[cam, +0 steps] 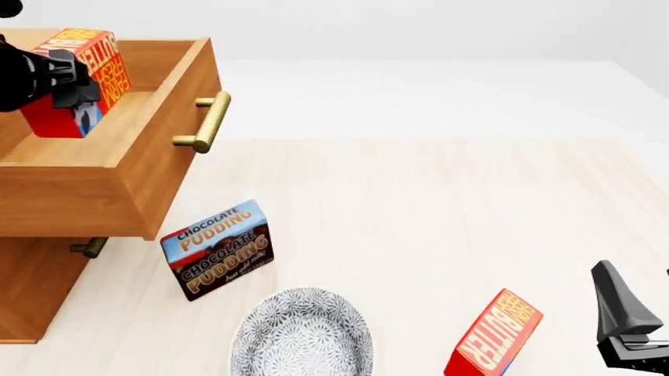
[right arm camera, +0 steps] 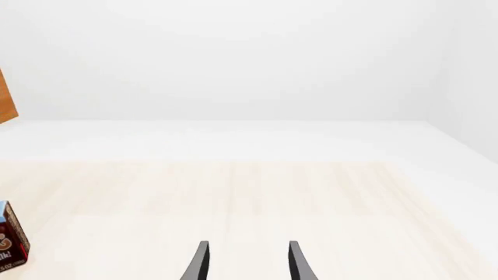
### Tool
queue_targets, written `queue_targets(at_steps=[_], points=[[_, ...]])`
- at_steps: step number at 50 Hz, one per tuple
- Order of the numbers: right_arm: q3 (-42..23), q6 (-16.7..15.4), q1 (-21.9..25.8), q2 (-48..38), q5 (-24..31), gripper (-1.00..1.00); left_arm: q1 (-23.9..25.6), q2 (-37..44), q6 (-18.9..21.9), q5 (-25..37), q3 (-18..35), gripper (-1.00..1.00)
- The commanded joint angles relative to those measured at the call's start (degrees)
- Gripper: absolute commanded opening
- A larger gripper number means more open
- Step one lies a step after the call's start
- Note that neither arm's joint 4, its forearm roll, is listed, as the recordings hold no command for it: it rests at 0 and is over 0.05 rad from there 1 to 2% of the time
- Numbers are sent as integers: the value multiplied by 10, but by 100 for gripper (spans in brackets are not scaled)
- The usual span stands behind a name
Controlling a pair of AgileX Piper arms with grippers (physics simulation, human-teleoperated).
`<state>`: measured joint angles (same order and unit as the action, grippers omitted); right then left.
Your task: Put the butter at the front in the top drawer of the cabinet and close it.
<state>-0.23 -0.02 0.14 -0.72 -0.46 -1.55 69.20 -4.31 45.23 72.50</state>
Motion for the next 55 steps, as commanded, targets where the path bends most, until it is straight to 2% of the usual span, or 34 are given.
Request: queue_targets(at_steps=[1, 55], points=[[1, 0, 0, 2, 2, 100, 1, 5, 4, -30, -15, -100], [1, 0, 0, 2, 2, 100, 18, 22, -17, -109, -101, -100]])
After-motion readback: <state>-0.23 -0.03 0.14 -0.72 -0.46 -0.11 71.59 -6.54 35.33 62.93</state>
